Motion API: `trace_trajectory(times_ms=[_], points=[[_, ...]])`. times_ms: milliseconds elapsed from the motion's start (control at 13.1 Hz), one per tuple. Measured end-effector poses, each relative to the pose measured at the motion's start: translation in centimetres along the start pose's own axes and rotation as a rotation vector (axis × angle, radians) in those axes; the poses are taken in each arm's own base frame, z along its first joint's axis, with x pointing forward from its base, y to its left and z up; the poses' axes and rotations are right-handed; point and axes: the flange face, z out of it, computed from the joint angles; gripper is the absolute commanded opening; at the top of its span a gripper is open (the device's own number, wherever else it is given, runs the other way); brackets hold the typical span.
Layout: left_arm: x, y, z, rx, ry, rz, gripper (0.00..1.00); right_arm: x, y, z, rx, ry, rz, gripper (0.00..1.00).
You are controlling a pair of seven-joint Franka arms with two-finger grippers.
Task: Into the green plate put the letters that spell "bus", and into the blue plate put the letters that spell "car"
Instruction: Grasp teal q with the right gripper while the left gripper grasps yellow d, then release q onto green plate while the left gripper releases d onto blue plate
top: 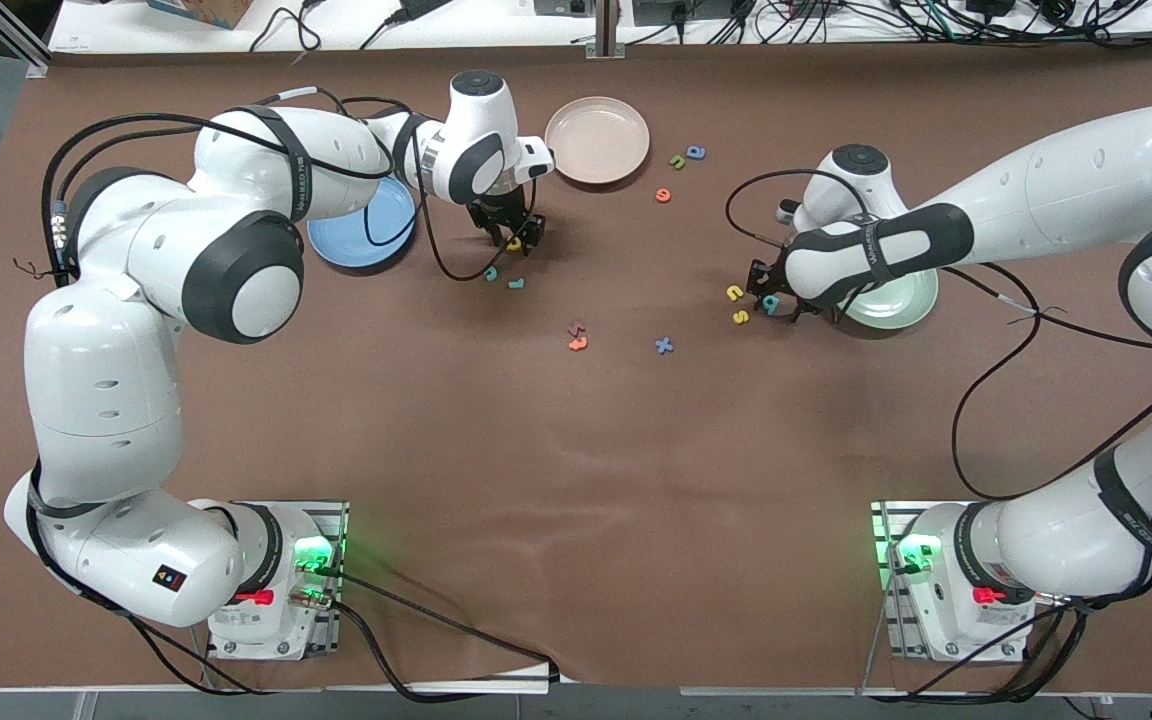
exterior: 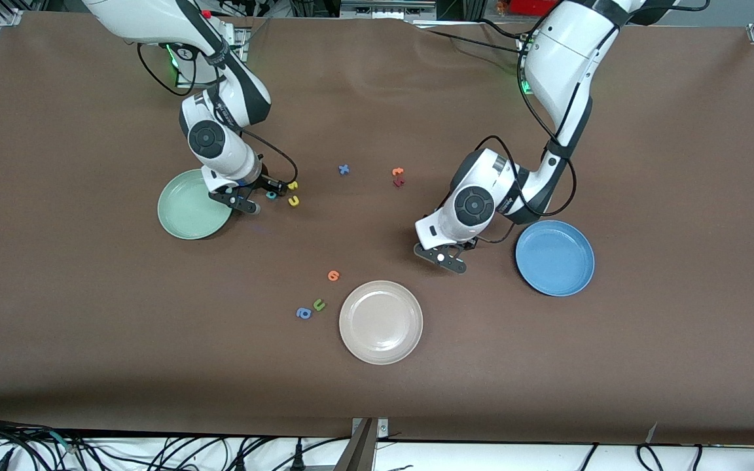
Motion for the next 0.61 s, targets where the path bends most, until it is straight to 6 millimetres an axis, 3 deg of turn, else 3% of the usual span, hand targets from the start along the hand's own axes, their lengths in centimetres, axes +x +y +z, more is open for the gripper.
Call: trace_trajectory(times_ms=[153,459,612], points=[[0.0,-0.1,-0.2,0.001,0.002,-0.001,0.22,0.1,-0.1,-0.2,0.003,0.005,-0.001,0.42],[0.0,-0.1,-0.8,0.004,-0.003,-0.002,0.22,0.1,-0.1,-0.4,0.005,0.007,0.001,0.42],[-0.1,-1.3,-3.1,0.018,-0.024,-0.019,0.24,0.1,-0.1,-0.4,0.005,0.008,0.001,0.42]])
